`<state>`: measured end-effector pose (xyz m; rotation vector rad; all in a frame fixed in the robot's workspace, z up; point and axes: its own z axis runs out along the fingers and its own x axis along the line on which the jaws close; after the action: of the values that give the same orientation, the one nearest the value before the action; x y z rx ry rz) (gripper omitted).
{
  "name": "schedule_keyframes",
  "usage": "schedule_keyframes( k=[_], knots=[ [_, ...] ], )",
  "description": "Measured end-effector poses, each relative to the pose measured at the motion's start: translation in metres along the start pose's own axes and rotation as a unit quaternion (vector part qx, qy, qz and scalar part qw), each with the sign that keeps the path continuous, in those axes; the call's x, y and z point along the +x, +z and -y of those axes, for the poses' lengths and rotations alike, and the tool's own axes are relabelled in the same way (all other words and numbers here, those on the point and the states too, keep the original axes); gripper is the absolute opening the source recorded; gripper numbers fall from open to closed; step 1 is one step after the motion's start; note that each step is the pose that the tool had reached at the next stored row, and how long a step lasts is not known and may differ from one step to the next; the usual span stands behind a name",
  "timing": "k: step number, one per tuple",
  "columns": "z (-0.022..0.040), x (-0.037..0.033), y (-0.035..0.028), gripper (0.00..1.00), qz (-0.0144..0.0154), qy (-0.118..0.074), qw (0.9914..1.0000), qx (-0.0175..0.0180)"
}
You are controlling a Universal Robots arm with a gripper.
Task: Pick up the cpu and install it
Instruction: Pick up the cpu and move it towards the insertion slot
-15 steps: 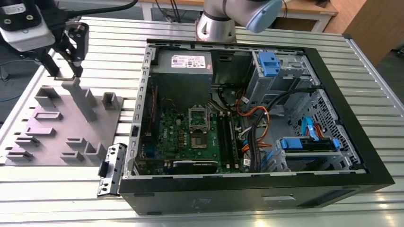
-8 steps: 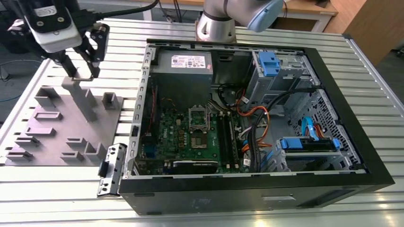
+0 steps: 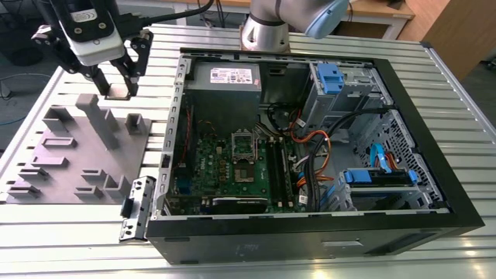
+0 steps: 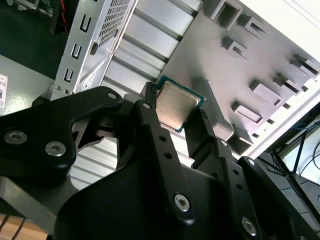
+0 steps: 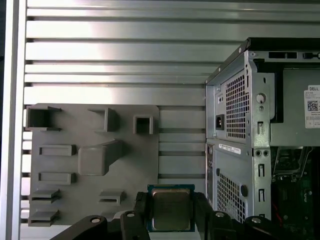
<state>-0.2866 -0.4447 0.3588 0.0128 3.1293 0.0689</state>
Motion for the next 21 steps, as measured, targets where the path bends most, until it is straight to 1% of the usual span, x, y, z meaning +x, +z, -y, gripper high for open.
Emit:
schedule_keyframes(
  k=[4, 8, 10, 12, 14, 16, 21],
  knots=[
    [0.0000, -0.0001, -0.0003, 0.47, 0.0000, 0.000, 1.00000, 0.0000],
    [-0.0001, -0.0001, -0.0031, 0.47, 0.0001, 0.000, 1.00000, 0.0000],
    [-0.0002, -0.0003, -0.0032, 0.47, 0.0001, 0.000, 1.00000, 0.0000],
    [-0.0002, -0.0028, -0.0034, 0.47, -0.0001, 0.000, 1.00000, 0.0003],
    [-0.0002, -0.0077, -0.0032, 0.47, -0.0002, 0.000, 1.00000, 0.0002],
    [-0.0002, -0.0144, -0.0031, 0.47, -0.0005, 0.000, 1.00000, 0.0003],
    [-0.0004, -0.0357, -0.0026, 0.47, -0.0021, 0.000, 1.00000, 0.0003]
  ],
)
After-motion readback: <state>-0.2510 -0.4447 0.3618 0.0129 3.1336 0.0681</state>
